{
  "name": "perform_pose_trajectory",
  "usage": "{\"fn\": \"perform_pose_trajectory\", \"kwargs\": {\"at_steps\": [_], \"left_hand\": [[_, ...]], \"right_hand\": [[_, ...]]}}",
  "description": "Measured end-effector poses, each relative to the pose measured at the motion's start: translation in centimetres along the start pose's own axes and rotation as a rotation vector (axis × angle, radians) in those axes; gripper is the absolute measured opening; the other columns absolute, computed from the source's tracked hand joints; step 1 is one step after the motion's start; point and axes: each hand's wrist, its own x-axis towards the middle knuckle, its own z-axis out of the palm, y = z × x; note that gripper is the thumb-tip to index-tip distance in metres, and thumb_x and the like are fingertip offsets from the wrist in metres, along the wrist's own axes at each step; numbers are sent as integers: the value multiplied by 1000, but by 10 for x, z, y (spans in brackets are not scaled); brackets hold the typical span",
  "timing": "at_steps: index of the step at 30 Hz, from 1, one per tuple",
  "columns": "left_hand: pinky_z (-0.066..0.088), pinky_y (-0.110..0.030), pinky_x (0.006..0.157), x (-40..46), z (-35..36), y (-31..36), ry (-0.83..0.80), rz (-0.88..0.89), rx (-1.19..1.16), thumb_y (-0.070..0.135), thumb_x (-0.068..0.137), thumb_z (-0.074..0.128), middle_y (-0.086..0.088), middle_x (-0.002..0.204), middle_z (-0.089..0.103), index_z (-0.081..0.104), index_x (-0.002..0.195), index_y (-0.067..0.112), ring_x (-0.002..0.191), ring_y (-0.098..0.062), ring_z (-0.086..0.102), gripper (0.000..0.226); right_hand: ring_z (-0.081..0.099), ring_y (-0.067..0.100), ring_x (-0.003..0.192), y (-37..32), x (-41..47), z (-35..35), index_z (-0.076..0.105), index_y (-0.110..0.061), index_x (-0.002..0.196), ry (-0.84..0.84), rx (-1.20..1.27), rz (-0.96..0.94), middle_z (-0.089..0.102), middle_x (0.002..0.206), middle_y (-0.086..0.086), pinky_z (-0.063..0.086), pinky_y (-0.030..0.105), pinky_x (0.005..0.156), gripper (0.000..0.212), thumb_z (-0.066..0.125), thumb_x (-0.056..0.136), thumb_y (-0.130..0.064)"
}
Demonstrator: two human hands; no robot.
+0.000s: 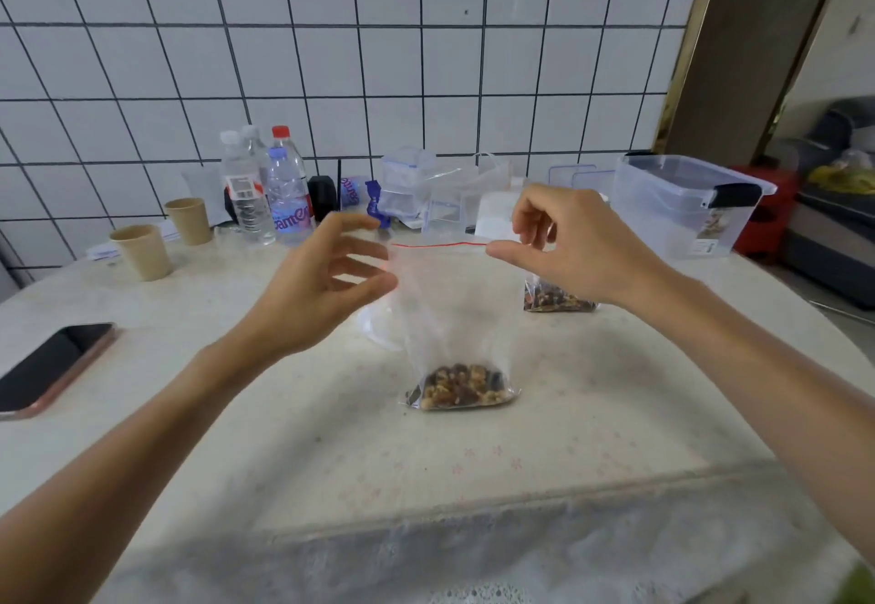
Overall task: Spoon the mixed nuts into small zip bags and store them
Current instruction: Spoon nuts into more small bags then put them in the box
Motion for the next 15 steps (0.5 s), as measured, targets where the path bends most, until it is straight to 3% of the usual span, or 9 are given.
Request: {"fn": "perform_pose_trajectory", "kwargs": {"at_steps": [3,6,9,12,15], "left_hand": [[61,-28,86,-21,22,-19,13,-92,-117,40,80,77,1,120,73,54,134,22,103,-12,74,62],[59,-28,91,-35,45,-31,-52,-159,-170,43,84,76,8,120,75,60,131,28,109,-9,72,52],[58,-31,97,-42,67,-37,-93,-204,-164,45,86,73,13,116,76,68,122,29,108,-7,72,40],[58,-45,93,-44,84,-45,-66,-257,-144,36,96,66,3,103,79,77,110,18,98,-16,74,25],[58,-39,84,-41,94,-45,-20,-290,-195,29,103,59,2,97,80,79,99,18,94,-15,76,23]], "right_hand": [[63,7,87,10,-21,20,61,-20,107,79,209,131,66,97,-9,56,27,72,42,83,82,-45],[62,-2,96,13,-39,44,55,-21,128,122,417,283,62,113,-14,56,21,78,70,86,73,-50],[67,0,105,15,-54,68,55,-20,129,28,644,421,68,118,-12,53,18,89,81,84,62,-54],[71,3,107,18,-72,94,64,-22,122,-110,766,480,77,112,-10,53,19,91,59,88,72,-42],[75,13,97,19,-82,117,74,-14,106,-48,844,544,79,94,-6,52,19,80,19,79,90,-24]]}}
